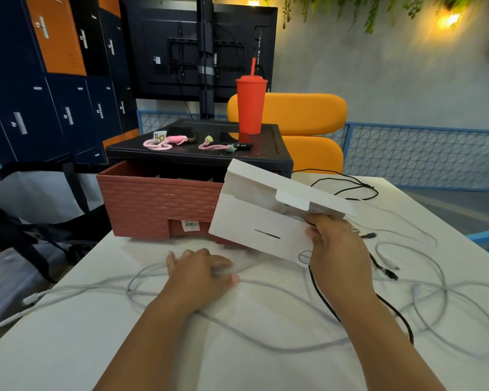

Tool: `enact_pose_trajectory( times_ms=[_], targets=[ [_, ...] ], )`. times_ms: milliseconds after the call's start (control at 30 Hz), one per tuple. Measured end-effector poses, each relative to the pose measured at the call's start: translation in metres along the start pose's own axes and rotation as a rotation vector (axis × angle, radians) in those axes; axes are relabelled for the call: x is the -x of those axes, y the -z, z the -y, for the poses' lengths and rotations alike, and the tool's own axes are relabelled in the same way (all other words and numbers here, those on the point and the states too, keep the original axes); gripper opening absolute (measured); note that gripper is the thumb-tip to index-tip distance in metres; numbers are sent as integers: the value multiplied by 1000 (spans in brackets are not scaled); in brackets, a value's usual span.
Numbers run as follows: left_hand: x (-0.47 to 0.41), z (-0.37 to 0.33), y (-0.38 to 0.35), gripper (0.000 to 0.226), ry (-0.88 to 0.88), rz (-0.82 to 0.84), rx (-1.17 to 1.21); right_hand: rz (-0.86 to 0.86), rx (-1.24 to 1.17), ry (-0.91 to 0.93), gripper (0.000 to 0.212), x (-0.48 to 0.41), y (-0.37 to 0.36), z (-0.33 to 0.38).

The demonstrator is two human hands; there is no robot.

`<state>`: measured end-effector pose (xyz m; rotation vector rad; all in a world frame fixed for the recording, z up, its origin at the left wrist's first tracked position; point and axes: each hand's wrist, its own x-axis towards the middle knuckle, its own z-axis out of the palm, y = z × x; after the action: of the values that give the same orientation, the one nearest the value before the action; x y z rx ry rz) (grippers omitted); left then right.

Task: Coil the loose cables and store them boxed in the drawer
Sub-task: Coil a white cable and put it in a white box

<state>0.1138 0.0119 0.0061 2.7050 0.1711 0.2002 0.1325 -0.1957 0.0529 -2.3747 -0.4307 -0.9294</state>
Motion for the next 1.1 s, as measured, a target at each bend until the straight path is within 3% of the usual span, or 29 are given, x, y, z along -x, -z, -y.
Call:
enact_pose_trajectory(
  times_ms=[133,267,367,500,667,867,967,1100],
  targets=[
    [11,-6,1,15,-156,181,352,-39,5,51,38,0,-5,1],
    [22,-12,5,26,-222,445,464,-47,26,146,42,0,-11,2],
    [26,-17,8,34,-266,526,459,9,49,203,46,3,-19,2],
    [27,-17,6,32,-246,397,446,126,109,186,52,9,-34,-5],
    [23,-14,1,32,-193,146,456,101,108,176,59,10,-40,-9],
    [18,-11,2,32,-154,68,334,81,3,101,63,13,-43,-4],
    [17,-10,3,32,-140,59,305,122,-70,69,56,14,-37,-1],
    [17,-8,6,20,-159,71,246,209,-129,-3,28,12,-25,1]
  ],
)
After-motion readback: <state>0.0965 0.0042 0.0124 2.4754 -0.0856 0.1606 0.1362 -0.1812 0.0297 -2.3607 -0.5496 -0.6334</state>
